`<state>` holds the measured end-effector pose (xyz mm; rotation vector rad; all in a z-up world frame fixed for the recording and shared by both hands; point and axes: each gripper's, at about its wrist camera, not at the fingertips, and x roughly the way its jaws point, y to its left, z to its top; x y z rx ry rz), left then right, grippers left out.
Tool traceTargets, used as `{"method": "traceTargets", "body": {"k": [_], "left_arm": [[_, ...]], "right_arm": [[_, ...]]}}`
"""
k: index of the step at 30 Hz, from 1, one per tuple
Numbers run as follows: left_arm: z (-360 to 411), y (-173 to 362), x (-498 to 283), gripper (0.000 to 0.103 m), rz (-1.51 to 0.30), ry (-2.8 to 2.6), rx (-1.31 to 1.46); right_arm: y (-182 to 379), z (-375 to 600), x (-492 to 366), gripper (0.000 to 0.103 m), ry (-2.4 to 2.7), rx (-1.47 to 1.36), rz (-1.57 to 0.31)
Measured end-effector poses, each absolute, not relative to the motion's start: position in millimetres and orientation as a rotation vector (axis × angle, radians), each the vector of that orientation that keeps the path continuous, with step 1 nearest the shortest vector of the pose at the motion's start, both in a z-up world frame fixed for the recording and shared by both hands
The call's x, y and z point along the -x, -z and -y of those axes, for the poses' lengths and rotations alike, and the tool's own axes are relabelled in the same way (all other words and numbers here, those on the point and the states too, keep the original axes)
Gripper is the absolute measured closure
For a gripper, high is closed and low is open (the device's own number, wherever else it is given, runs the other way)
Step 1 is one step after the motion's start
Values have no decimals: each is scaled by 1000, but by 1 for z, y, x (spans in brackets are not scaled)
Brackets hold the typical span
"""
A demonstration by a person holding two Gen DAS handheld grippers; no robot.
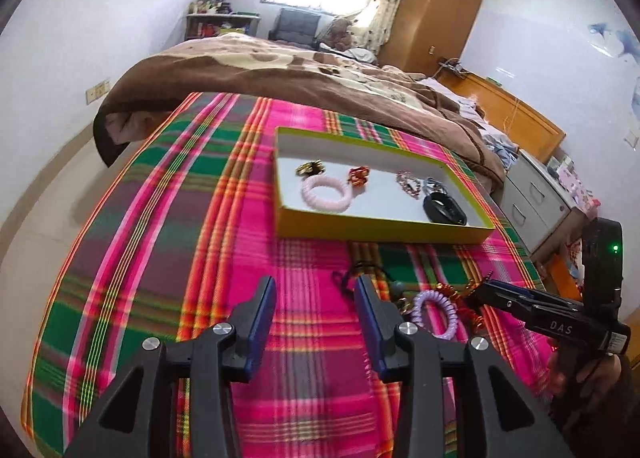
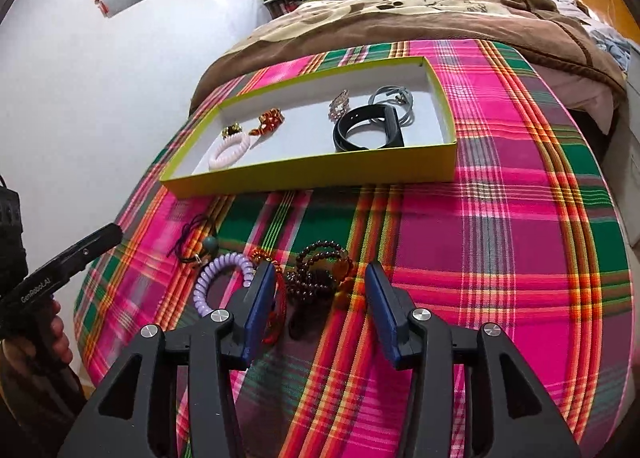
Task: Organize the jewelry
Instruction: 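Withdraw both tools from the tray back over the remaining jewelry, then grasp the black cord pendant with the left tool while the right tool grasps the beaded brooch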
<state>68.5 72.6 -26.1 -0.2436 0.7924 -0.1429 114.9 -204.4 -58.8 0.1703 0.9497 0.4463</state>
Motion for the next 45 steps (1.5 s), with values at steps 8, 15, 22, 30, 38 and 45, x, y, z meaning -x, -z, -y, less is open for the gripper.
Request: {"method": "traceTargets", "body": {"k": [8, 15, 22, 30, 38, 45], "left_arm": [[-79, 34, -63, 63, -802, 146, 253], [-78, 39, -61, 63, -813, 154, 255], [-75, 39, -61, 63, -818, 156, 247], [-63, 39, -66, 63, -826, 173, 226], [-33, 40, -76, 63, -840, 239, 182], [4, 45, -96, 63, -863, 285, 109]], "right_arm": [[63, 202, -118, 56, -416, -163, -955], [62, 196, -113, 64, -398, -118, -939], [65, 201, -114, 74, -405, -151, -934], [63, 214, -112, 79, -360, -161, -920], [61, 228, -112, 79, -302, -156, -908], [62, 235, -113, 79, -311, -184, -910]]}}
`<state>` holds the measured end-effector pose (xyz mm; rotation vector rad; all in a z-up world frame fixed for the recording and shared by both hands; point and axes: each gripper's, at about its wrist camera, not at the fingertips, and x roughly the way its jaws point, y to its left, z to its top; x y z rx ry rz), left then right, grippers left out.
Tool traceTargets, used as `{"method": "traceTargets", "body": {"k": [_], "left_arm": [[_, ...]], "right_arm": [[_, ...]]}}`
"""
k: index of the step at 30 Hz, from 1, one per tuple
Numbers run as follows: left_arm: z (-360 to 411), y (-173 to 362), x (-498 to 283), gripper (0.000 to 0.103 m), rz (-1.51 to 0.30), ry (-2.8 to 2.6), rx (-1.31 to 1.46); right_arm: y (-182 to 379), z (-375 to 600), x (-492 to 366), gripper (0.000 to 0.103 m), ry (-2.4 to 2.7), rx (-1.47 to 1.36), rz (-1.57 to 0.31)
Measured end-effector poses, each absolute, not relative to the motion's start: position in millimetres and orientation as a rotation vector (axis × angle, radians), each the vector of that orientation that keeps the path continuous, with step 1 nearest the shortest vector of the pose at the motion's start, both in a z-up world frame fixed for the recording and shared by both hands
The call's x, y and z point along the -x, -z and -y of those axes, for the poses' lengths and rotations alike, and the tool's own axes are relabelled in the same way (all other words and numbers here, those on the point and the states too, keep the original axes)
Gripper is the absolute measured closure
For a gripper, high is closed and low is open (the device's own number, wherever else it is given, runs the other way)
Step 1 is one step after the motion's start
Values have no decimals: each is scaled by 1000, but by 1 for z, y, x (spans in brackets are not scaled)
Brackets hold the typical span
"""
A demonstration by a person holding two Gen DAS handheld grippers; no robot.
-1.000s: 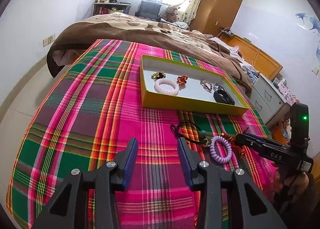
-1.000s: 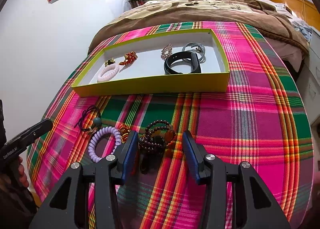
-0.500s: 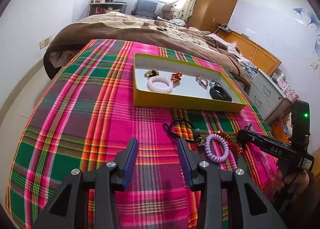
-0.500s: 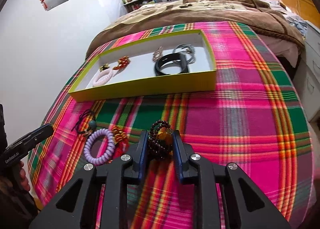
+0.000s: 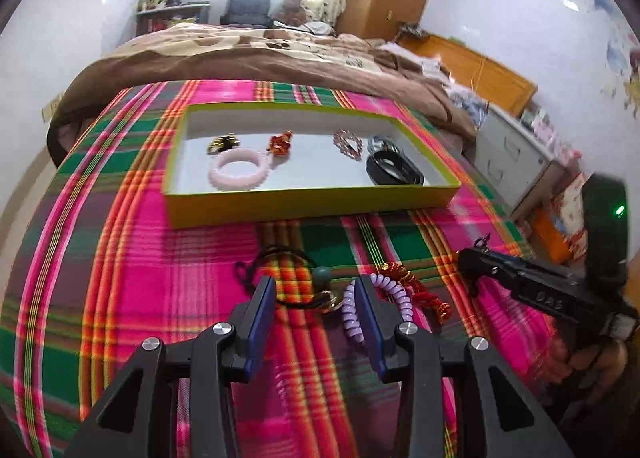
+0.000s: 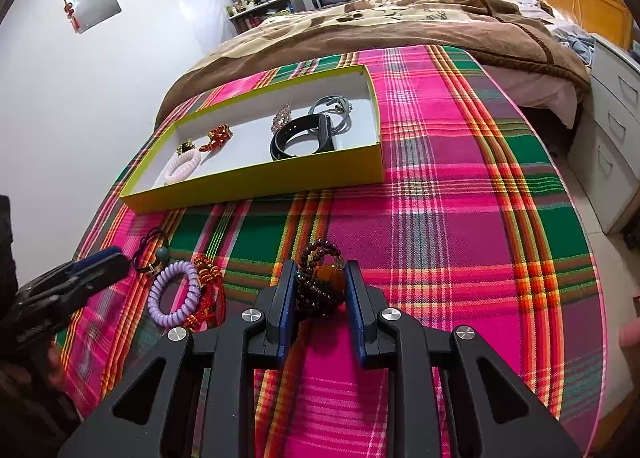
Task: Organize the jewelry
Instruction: 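Grasp the black cord pendant with the left tool while the right tool grasps the beaded brooch, then carry both items into the tray and open both tools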
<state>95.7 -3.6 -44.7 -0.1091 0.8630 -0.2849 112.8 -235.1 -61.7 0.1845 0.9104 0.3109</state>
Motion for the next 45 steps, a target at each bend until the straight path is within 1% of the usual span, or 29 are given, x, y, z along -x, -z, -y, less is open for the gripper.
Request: {"method": "traceTargets", "body": {"k": [6, 10, 15, 24, 31, 32, 34, 35, 36, 38, 39, 42, 45], "left_arm": [[17, 58, -111, 63, -896, 229, 35], [14, 62, -116, 63, -918, 212, 25], [11, 64, -112, 63, -926, 161, -53], [20, 63, -91, 63, -921, 216, -50], [20, 63, -96, 63, -916, 186, -59], [20, 63, -97, 63, -916, 182, -59], [17, 63, -97, 69, -911, 173, -57], [16, 63, -96, 74, -910, 165, -56], [15, 63, -96, 76, -909, 162, -56], [14, 63, -96, 78, -908, 163, -47], [13, 63, -95, 82, -905, 173, -38], [11, 62, -94, 85, -900, 180, -29], [7, 62, -94, 85, -900, 187, -7]], "right_arm": [[63, 239, -114, 79, -318, -204, -915], [63, 238, -114, 79, -324, -201, -915], [63, 235, -113, 79, -329, -195, -914], [60, 231, -110, 79, -328, -184, -901], [59, 232, -108, 79, -325, -182, -898], [59, 232, -108, 79, -326, -184, -898], [58, 232, -106, 79, -329, -185, -897], [58, 232, -106, 79, -331, -183, -896], [57, 232, -105, 79, -332, -182, -895], [57, 231, -105, 79, -334, -180, -894], [56, 231, -104, 79, -335, -179, -894], [55, 230, -103, 79, -332, -174, -891], [54, 229, -101, 79, -331, -171, -889]]}}
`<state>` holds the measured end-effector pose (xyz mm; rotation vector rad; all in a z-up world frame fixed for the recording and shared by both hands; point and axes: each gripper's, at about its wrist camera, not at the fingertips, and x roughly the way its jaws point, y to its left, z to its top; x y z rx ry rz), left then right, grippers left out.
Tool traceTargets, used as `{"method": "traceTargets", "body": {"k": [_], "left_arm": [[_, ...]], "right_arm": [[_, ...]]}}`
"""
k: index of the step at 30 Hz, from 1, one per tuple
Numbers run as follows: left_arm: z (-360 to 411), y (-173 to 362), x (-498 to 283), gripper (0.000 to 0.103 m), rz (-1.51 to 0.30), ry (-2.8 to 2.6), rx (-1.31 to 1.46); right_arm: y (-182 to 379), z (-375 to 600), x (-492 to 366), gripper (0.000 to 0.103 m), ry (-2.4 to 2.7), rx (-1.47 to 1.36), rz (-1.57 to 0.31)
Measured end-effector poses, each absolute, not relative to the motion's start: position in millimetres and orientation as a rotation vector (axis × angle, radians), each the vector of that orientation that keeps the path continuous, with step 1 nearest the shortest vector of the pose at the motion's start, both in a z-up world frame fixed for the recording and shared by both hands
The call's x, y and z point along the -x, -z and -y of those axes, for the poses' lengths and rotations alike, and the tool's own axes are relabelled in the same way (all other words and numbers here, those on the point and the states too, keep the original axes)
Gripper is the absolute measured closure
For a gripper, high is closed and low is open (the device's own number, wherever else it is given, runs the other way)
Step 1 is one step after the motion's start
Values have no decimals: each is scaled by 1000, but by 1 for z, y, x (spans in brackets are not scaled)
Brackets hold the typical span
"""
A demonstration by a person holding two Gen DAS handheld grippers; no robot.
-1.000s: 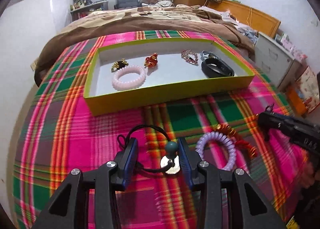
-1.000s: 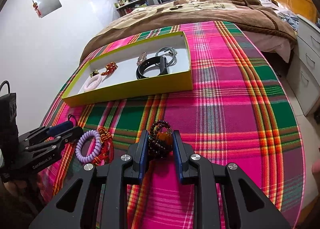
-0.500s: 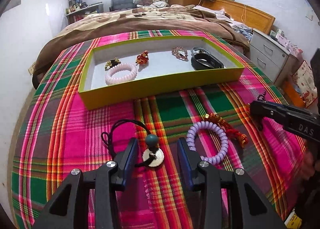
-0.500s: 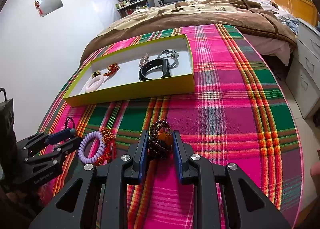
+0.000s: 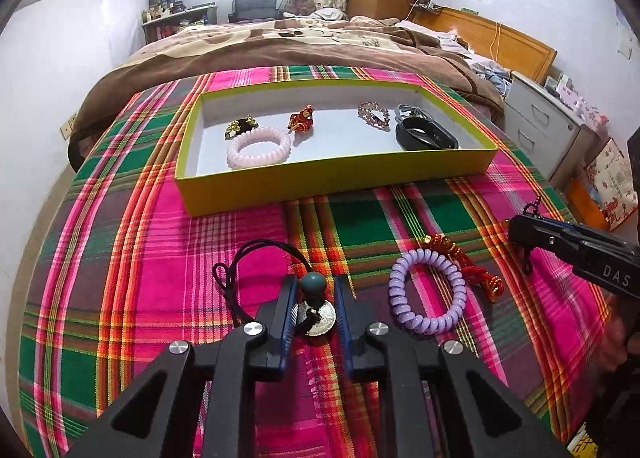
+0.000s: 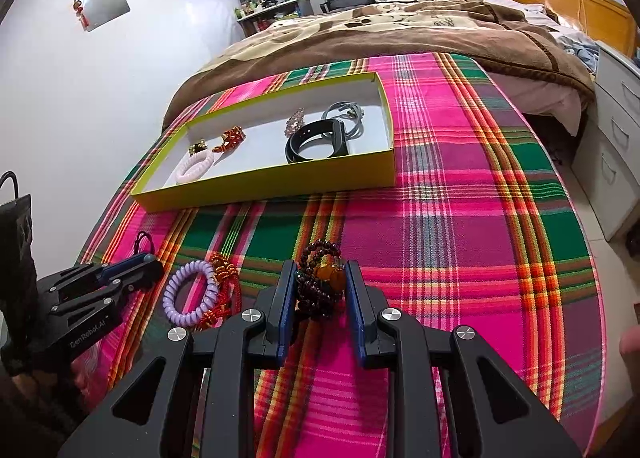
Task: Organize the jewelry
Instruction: 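Carry both items into the tray and open both tools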
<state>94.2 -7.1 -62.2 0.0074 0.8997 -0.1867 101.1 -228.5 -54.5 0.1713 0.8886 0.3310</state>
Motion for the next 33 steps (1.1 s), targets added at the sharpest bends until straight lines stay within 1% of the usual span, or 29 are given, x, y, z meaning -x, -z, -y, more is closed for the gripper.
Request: {"method": "traceTargets", "body": {"k": [17, 26, 33], "left_arm": [[-3, 38, -82, 85, -833, 187, 0], [-14, 16, -79, 85, -778, 191, 20], [-18, 2, -91, 85, -755, 206, 20]], "right_arm": [[44, 223, -93, 79, -334, -164, -865], [28, 223, -91, 79, -342, -163, -830], [12, 213, -103, 79, -363, -145, -791]]}}
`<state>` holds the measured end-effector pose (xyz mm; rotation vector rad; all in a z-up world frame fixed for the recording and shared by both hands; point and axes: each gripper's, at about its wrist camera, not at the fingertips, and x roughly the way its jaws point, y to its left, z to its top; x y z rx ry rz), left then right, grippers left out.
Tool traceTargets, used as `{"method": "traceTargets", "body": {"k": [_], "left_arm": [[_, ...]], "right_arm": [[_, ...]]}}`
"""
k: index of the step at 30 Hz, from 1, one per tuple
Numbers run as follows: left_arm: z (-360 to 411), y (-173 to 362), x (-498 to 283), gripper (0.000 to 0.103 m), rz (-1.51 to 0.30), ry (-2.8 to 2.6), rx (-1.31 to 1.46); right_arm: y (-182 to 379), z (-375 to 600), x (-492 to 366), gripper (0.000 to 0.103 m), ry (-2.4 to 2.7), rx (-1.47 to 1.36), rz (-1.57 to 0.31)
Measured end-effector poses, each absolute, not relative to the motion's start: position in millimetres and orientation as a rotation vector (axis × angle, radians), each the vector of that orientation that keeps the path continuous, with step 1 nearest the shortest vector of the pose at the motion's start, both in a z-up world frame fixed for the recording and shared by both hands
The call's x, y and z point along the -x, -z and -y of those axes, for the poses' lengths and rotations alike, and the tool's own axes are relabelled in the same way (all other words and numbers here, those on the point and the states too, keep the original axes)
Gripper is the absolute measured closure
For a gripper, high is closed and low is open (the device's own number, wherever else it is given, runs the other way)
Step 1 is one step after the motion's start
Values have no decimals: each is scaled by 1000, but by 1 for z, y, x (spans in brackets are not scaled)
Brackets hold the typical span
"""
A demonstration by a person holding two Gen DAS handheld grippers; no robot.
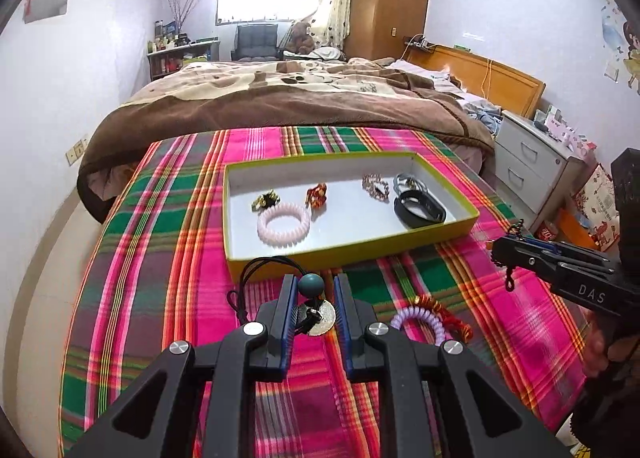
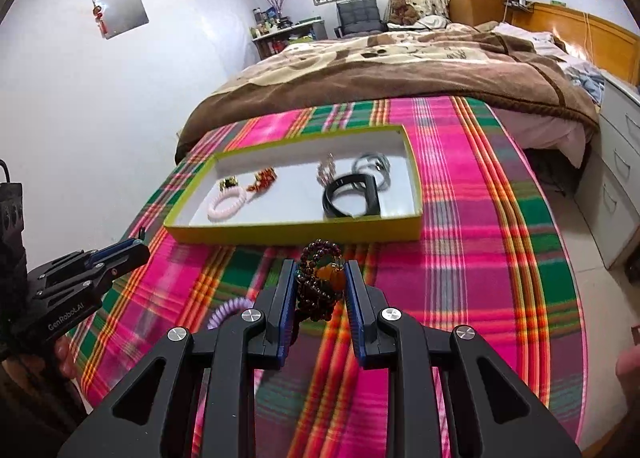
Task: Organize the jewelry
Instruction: 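Carry both items into the tray and open both tools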
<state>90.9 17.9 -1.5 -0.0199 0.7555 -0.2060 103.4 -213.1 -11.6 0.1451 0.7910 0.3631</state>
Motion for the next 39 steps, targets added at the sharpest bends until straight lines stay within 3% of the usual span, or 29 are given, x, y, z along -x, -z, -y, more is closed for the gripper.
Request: {"method": "traceTargets", "body": {"k": [16, 39], "left_arm": [[-15, 9, -162, 85, -801, 245, 12], [-26, 47, -206, 85, -895, 242, 5]], "right_arm": [[-8, 177, -192, 79, -418, -90, -757], [41, 126, -274, 79, -440, -35, -906]]}}
